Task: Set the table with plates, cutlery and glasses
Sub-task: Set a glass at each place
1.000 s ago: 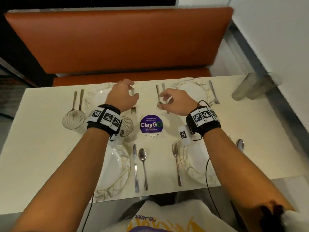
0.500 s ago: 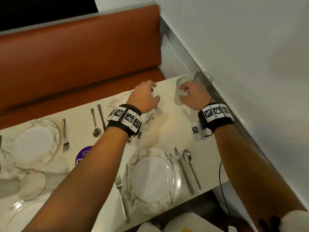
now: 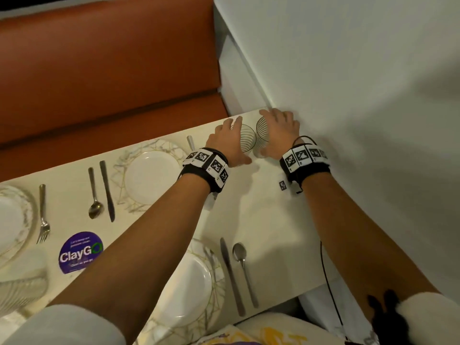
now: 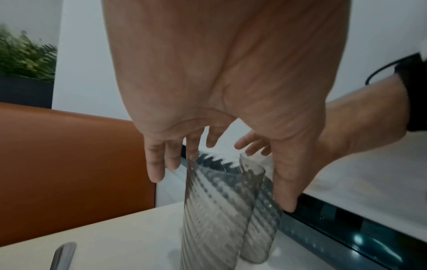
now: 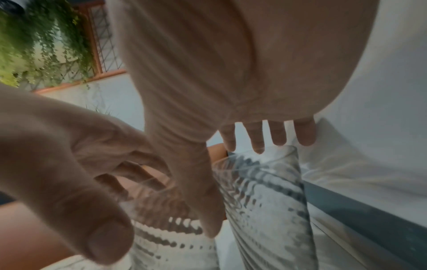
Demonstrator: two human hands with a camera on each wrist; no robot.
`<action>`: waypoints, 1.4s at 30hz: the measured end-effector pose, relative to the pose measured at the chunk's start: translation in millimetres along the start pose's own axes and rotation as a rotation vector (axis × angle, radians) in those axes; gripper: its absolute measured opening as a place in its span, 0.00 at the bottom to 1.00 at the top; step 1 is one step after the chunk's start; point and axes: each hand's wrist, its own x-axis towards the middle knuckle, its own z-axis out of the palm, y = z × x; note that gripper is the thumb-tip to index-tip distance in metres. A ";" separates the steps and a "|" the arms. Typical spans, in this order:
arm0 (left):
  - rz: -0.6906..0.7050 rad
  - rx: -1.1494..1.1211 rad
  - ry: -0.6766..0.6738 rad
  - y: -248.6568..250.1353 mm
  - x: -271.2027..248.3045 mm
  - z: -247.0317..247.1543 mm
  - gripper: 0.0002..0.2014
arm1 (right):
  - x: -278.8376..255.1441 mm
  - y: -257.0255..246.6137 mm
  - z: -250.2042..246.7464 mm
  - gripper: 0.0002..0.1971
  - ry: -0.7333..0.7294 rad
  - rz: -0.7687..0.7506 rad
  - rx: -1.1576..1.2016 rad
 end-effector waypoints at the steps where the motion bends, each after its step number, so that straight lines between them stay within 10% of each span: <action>1: 0.002 0.000 -0.005 1.3 2.0 3.1 0.62 | 1.5 1.0 1.1 0.50 -0.012 0.001 -0.013; 21: -0.118 -0.319 0.280 -104.6 -109.7 -28.0 0.44 | -63.1 -93.5 1.2 0.42 0.029 -0.126 0.166; 42: -0.308 -0.355 0.272 -240.9 -273.2 15.2 0.47 | -188.2 -177.4 75.6 0.45 -0.093 -0.112 0.046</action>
